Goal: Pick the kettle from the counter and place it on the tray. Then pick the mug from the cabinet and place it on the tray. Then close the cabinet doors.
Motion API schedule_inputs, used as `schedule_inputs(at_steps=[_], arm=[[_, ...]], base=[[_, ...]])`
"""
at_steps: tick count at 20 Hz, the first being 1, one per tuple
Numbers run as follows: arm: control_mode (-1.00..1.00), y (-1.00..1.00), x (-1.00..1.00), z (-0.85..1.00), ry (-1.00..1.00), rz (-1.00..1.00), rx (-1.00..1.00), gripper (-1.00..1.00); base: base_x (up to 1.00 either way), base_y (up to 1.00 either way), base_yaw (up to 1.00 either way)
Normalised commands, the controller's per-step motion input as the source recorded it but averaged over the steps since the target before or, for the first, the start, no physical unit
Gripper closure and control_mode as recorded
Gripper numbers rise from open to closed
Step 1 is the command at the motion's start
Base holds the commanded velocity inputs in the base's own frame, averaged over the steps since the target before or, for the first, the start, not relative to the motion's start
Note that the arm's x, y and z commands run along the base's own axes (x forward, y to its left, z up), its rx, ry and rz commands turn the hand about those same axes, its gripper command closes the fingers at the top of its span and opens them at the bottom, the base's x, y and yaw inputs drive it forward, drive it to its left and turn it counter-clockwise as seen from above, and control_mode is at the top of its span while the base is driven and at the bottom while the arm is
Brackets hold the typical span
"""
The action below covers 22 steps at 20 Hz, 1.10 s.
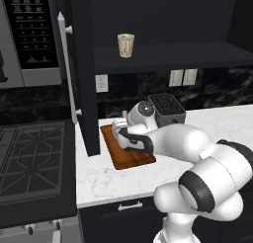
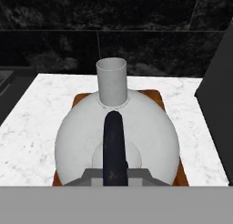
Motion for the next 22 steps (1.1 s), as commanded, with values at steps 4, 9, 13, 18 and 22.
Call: schedule_inputs(at_steps=[4,9,13,18,22], arm=[[-1.0,0.01,0.35,-0.29,0.0,0.03,-0.04,1.0],[-1.0,0.02,0.41,-0.29,0.0,0.02,-0.03,1.0],[-1.0,0.03,0.42,-0.18,0.0,0.02,0.0,1.0],[-1.0,0.06,0.33,-0.19,0.02,0.01,0.0,1.0],[-1.0,0.07,0.28,-0.24,0.04,0.01,0.0,1.0]], base=[[0.0,0.0,0.0],[0.0,0.0,0.0],[0.0,0.0,0.0],[0.0,0.0,0.0],[0.0,0.0,0.0]])
